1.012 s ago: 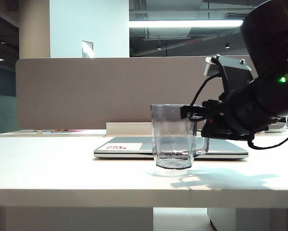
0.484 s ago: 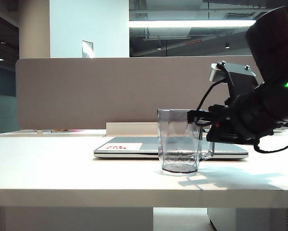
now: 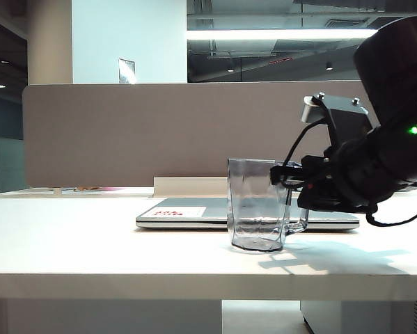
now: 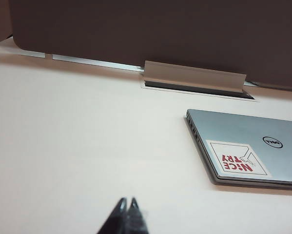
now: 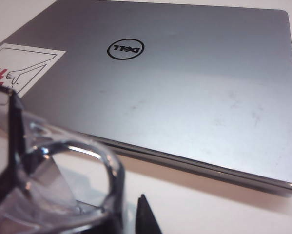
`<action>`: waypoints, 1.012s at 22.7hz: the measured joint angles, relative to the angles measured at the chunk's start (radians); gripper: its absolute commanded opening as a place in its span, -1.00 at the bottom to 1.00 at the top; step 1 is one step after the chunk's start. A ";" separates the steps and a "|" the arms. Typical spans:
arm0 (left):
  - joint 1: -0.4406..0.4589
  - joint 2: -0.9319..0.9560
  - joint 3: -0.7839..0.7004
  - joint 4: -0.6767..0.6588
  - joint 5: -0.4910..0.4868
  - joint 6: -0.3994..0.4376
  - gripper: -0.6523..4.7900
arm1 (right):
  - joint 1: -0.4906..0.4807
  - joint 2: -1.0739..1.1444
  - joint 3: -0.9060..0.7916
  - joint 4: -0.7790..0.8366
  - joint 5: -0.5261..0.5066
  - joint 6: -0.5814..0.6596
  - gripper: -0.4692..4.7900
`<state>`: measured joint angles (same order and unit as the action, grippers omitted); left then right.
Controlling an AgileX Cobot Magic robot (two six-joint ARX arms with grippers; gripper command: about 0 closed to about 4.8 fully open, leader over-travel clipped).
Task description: Pick up the water cup and place it on the side of the laptop close to you.
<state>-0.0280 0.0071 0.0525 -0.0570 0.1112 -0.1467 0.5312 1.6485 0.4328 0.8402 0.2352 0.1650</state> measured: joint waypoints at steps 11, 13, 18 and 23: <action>0.000 0.000 0.000 0.000 0.000 0.000 -0.78 | 0.001 -0.001 -0.001 0.007 -0.002 -0.002 -0.40; 0.000 0.000 0.000 0.000 0.000 0.000 -0.78 | 0.001 -0.012 -0.001 0.002 -0.003 -0.001 -0.40; 0.000 0.000 0.000 0.000 0.000 0.000 -0.78 | 0.001 -0.060 -0.001 -0.059 -0.004 -0.002 -0.40; 0.000 0.000 0.000 0.000 0.000 0.000 -0.77 | 0.003 -0.105 -0.003 -0.169 -0.004 -0.002 -0.40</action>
<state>-0.0280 0.0071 0.0525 -0.0570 0.1108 -0.1467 0.5343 1.5440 0.4301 0.6708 0.2310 0.1635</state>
